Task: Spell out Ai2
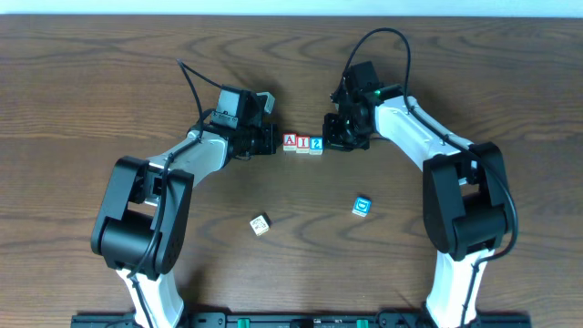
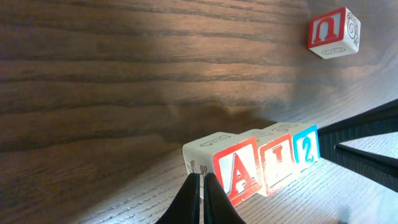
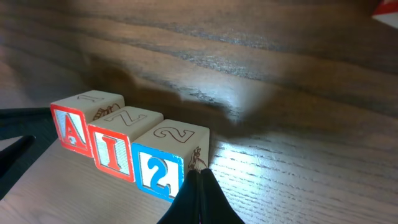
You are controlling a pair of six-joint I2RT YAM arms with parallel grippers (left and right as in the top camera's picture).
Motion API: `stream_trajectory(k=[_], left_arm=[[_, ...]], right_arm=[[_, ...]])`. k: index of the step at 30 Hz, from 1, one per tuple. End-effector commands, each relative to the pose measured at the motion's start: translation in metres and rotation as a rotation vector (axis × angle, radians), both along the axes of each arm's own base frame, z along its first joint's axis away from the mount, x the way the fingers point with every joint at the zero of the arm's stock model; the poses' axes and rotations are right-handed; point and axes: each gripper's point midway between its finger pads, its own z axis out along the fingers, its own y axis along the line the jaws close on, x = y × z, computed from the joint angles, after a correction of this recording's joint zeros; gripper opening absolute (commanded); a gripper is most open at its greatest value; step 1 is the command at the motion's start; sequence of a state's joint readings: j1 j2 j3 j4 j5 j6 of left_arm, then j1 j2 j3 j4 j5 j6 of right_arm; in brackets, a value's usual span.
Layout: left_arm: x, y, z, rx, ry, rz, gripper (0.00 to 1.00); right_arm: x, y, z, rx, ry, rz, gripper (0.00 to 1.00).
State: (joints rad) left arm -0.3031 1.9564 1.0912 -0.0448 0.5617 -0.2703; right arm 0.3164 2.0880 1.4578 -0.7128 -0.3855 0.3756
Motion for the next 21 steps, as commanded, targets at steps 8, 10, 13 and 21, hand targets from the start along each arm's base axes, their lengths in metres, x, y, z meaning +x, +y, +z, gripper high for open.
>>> stream_trajectory(k=[8, 10, 13, 21], left_arm=[[0.001, -0.007, -0.002, -0.005, 0.007, -0.013, 0.06], [0.001, 0.001, -0.005, 0.018, 0.014, 0.002, 0.06], [0.004, 0.017, -0.010, 0.040, 0.037, 0.041, 0.06], [0.030, 0.057, 0.043, 0.045, -0.090, 0.058, 0.06]], right_arm=[[0.003, 0.006, -0.006, 0.008, 0.006, -0.002, 0.01], [0.005, 0.002, -0.006, 0.004, 0.006, -0.011, 0.01], [0.008, -0.008, -0.008, -0.018, 0.007, -0.032, 0.01], [0.021, -0.049, 0.019, -0.100, -0.031, -0.117, 0.01]])
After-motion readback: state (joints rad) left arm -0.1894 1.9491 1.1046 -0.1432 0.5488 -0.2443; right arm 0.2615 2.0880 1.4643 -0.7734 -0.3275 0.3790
